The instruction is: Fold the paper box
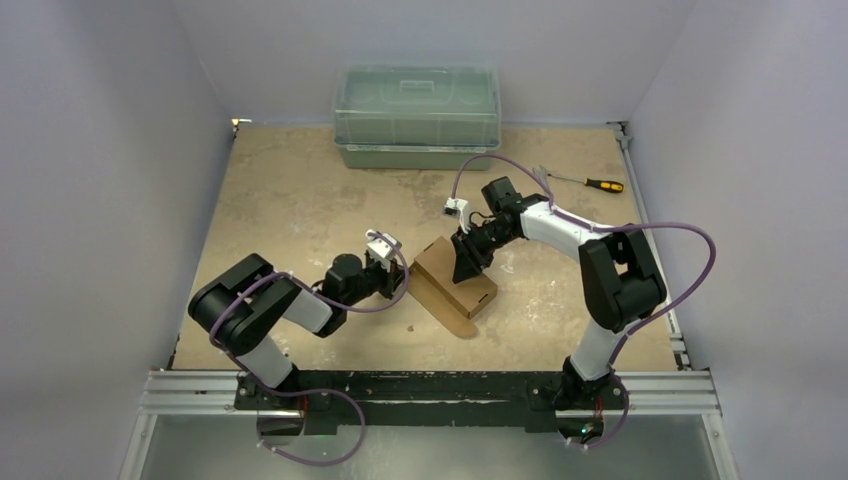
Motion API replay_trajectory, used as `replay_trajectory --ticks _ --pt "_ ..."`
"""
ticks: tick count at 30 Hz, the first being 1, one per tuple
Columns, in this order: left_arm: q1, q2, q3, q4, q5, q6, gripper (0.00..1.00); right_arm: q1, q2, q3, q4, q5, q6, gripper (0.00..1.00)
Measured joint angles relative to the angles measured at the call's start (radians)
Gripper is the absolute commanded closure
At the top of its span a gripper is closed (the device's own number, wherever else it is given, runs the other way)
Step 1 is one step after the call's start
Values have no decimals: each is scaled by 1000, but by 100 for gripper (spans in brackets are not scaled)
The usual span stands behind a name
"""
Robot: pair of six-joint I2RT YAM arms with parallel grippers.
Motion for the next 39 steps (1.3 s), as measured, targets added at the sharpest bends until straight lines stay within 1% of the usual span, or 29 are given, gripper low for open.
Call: replay_trajectory --ticks 14,34,39 --pt "-17 -5 -21 19 -24 26 100 1 0 0 0 0 2 63" --pt "-22 -39 71 -165 -43 63 100 0 2 3 0 3 2 63" --pt "-23 -58 98 -235 -49 71 100 0 2 3 0 4 2 63"
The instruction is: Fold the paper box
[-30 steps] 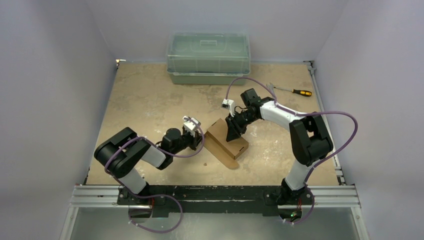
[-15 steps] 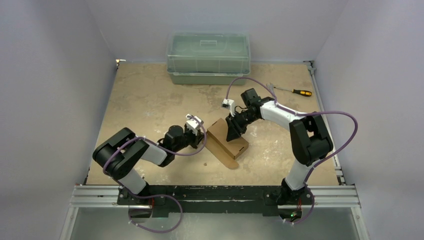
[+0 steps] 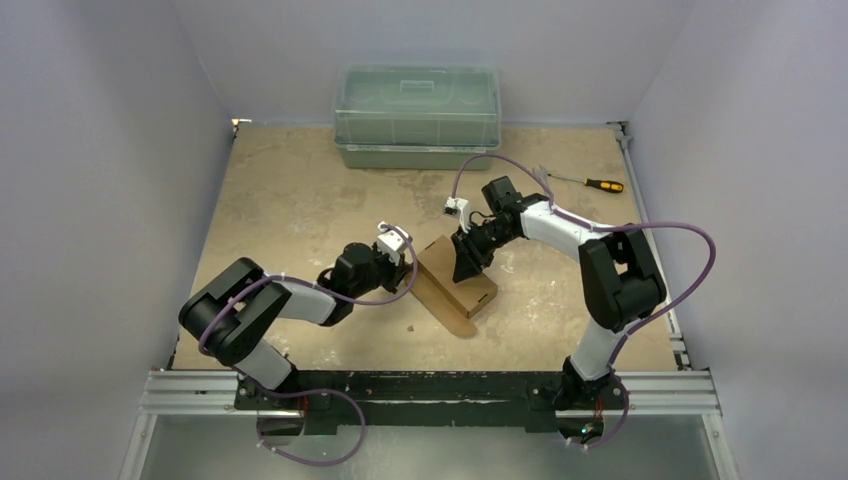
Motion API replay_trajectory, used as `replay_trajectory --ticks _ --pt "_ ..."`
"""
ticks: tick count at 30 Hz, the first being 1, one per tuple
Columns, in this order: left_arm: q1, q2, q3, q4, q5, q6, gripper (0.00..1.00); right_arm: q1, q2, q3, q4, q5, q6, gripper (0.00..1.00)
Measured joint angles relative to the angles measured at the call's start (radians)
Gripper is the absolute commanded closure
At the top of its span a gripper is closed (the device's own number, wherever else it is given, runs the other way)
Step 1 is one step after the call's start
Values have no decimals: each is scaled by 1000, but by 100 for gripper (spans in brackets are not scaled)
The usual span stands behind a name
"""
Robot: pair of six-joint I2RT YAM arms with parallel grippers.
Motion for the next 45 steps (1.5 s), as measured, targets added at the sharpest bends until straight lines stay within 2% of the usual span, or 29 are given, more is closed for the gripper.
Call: replay_trajectory --ticks 11,28,45 --pt "-2 -28 31 -94 0 35 100 0 4 2 0 -1 0 63" --pt "-8 -42 25 -100 -51 -28 100 1 5 2 2 -1 0 63" --pt "-7 -78 -22 -90 -27 -24 100 2 11 5 4 -10 6 63"
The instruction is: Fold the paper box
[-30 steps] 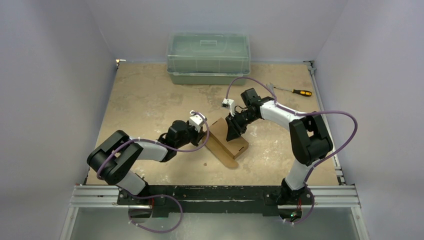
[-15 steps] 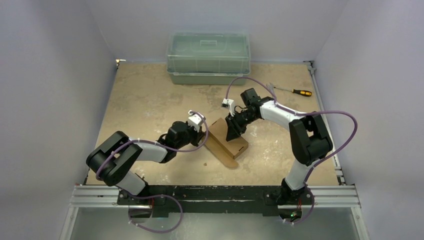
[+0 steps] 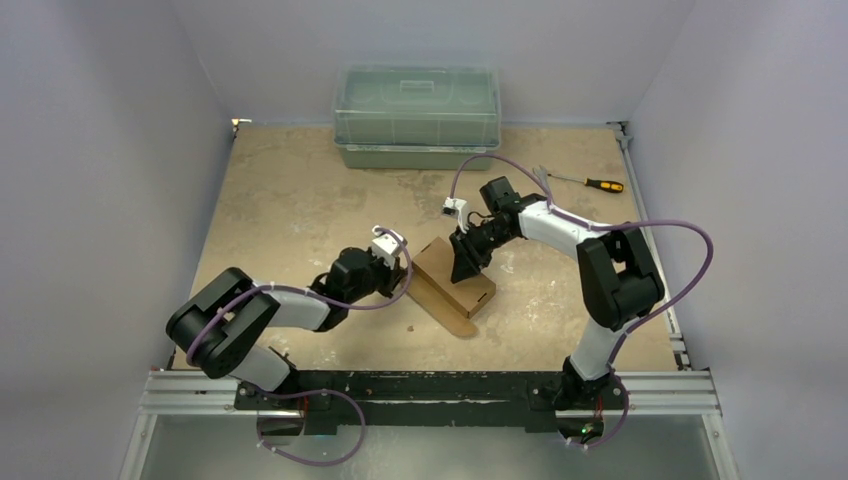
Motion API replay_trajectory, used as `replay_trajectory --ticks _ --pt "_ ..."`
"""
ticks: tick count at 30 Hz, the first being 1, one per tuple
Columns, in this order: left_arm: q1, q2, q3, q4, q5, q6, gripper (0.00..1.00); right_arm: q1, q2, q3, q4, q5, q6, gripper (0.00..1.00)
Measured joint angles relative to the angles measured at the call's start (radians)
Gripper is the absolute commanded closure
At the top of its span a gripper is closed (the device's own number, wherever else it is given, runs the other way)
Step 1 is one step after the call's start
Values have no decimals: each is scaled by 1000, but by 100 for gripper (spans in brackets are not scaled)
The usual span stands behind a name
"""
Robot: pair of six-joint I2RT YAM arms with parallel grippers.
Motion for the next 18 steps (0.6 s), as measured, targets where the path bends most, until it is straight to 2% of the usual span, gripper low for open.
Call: replay_trajectory --ticks 9,18 --pt "0 -22 -97 106 -14 -66 100 5 2 0 2 -2 9 63" --pt "0 -22 -106 148 14 -55 100 5 4 1 2 -7 11 63"
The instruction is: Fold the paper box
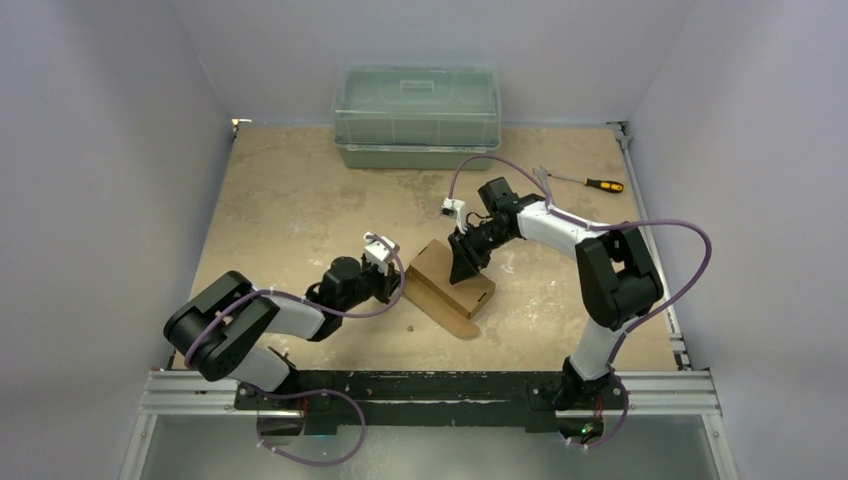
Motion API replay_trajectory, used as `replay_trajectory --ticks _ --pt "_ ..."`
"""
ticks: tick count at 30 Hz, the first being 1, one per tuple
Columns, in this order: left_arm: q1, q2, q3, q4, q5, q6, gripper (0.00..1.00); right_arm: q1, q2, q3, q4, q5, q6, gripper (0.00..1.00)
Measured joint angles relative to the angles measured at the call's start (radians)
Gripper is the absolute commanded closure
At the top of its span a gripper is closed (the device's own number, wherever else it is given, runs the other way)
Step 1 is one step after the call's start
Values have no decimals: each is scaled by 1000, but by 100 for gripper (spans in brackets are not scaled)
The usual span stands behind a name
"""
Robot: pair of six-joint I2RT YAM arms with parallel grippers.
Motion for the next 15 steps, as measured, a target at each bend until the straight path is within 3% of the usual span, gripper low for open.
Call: replay_trajectory --ticks 15 --pt "0 3 67 -101 5 75 100 0 2 2 0 0 2 63"
